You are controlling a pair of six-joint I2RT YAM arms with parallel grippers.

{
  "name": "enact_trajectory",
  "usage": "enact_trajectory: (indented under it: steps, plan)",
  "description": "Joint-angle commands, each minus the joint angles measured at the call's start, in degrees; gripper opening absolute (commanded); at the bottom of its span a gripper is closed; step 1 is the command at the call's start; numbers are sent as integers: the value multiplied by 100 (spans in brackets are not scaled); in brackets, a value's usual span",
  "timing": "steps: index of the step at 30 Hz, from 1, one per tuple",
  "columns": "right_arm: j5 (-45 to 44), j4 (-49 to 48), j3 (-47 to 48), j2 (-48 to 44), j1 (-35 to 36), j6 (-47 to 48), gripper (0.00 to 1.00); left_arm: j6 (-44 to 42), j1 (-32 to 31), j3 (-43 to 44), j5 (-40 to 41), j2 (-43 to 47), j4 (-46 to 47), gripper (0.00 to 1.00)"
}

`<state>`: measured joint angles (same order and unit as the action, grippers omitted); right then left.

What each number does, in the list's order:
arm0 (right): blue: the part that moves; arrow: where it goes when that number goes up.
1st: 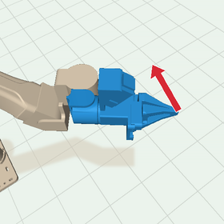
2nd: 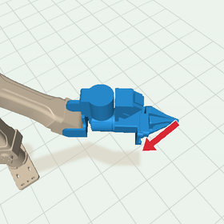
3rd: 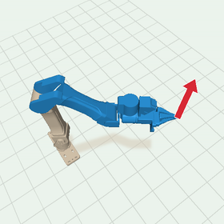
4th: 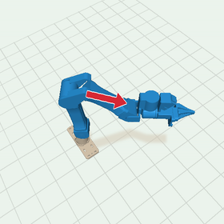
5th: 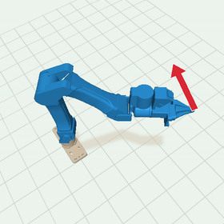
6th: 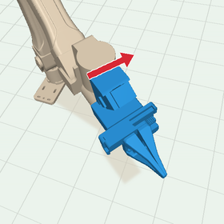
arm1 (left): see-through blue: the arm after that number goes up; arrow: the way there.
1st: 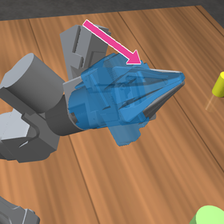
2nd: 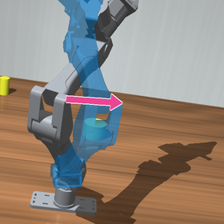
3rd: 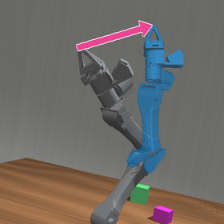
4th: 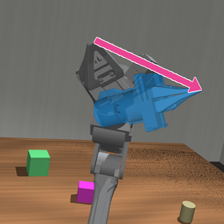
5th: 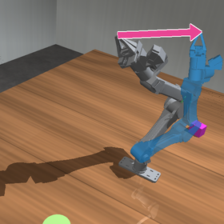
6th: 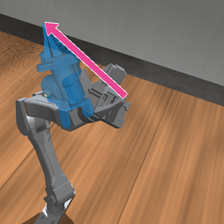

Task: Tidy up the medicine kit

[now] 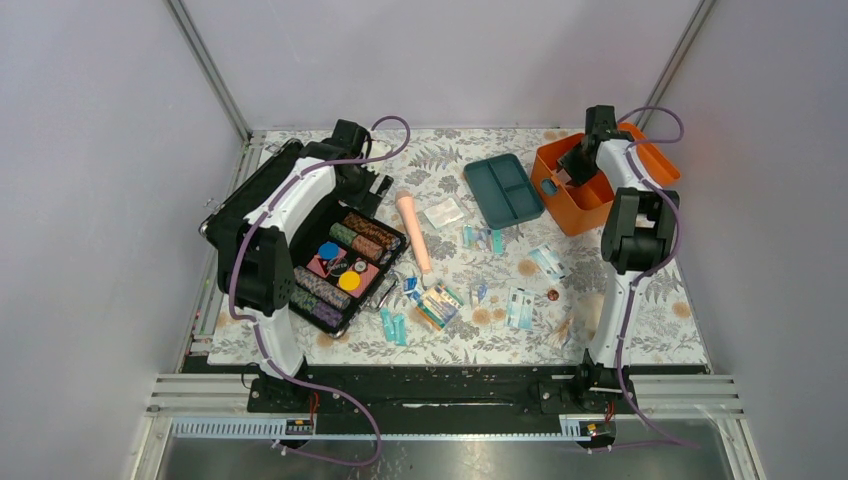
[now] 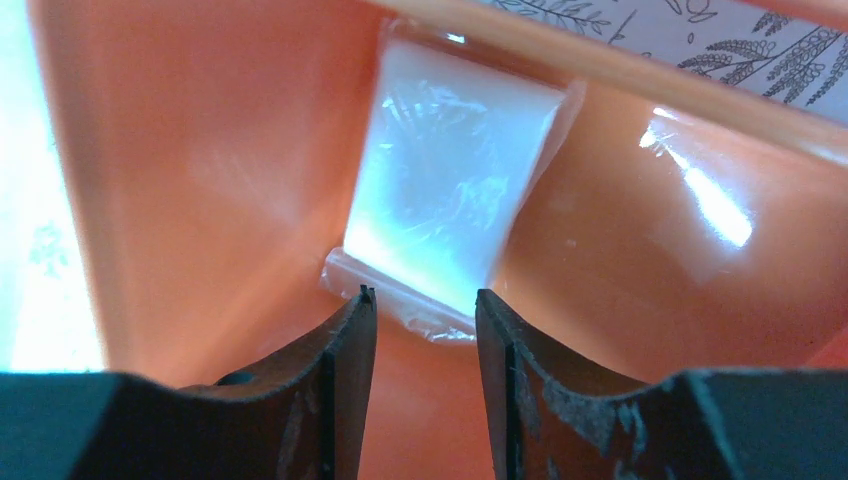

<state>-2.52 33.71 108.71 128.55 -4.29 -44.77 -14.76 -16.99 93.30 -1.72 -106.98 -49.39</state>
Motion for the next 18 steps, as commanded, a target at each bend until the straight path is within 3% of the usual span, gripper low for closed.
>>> enact_trajectory:
  steps: [1, 5, 9, 13, 18]
  plan:
    - [216, -236, -16, -716, -17, 243, 49, 71, -25, 345, -152, 26, 182, 87]
    - [698, -434, -102, -1149, -90, 673, 60, 389, -22, 550, -201, -48, 381, 87]
    - [1105, -522, -202, -1576, -198, 1540, 69, 795, -23, 1380, -401, -278, 416, 88]
    - [2345, -645, -539, -2172, -247, 3141, 77, 917, -27, 2028, -655, -494, 548, 88]
    - [4134, -352, -1436, -2971, -247, 4708, 80, 971, -39, 1622, -881, -386, 1048, 88]
